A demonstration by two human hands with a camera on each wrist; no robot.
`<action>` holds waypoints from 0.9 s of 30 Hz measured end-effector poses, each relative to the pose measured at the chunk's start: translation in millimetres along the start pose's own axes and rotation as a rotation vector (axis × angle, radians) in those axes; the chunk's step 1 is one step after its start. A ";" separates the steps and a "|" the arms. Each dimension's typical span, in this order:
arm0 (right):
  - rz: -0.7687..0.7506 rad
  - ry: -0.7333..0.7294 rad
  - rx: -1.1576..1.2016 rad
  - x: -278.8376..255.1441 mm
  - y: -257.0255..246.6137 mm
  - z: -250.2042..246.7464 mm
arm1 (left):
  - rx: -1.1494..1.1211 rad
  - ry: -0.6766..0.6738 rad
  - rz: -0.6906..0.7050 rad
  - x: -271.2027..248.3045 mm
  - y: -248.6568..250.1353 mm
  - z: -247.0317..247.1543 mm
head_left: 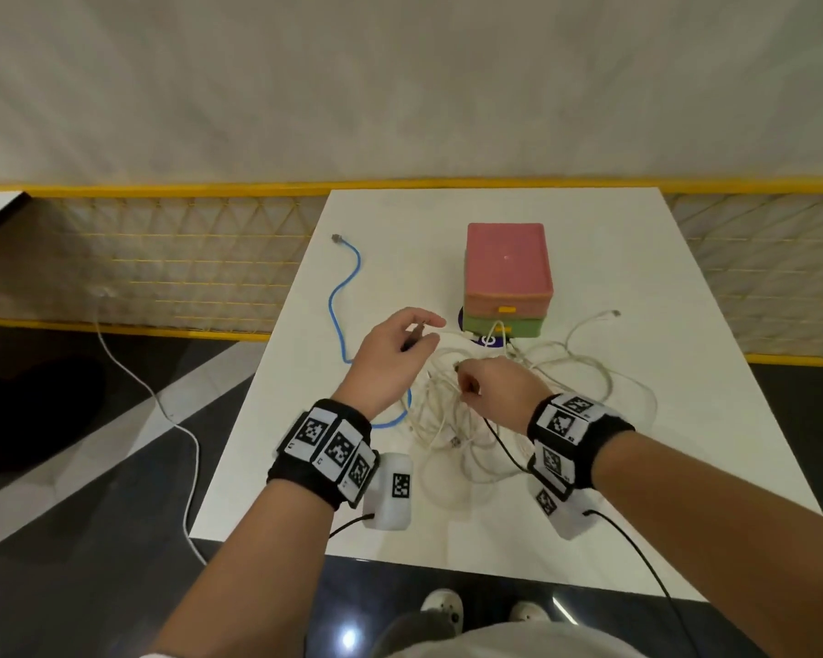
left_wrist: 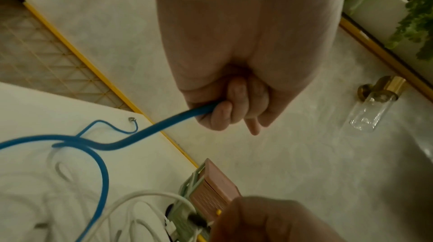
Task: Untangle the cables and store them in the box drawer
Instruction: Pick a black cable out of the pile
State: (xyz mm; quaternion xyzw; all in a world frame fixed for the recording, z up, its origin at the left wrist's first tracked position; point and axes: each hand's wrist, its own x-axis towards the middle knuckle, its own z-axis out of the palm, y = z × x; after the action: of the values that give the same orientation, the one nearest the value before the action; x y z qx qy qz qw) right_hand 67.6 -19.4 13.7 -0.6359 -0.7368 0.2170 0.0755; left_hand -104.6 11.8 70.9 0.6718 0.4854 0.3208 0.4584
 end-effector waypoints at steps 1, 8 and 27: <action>0.001 0.074 0.113 -5.3 -1.3 -1.5 | -0.021 0.019 -0.017 0.4 0.8 1.0; 0.028 0.388 0.760 -47.3 -25.1 -24.6 | -0.207 -0.046 -0.213 4.3 4.1 22.1; 0.049 0.231 0.529 -79.3 27.7 -15.0 | -0.432 -0.034 0.204 19.2 87.7 -12.9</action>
State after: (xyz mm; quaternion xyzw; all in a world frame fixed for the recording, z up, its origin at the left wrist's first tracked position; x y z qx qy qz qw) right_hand 112.7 -90.3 28.6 -0.6321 -0.6257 0.3294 0.3170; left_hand -78.3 24.3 156.7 0.6088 0.3274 0.4506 0.5649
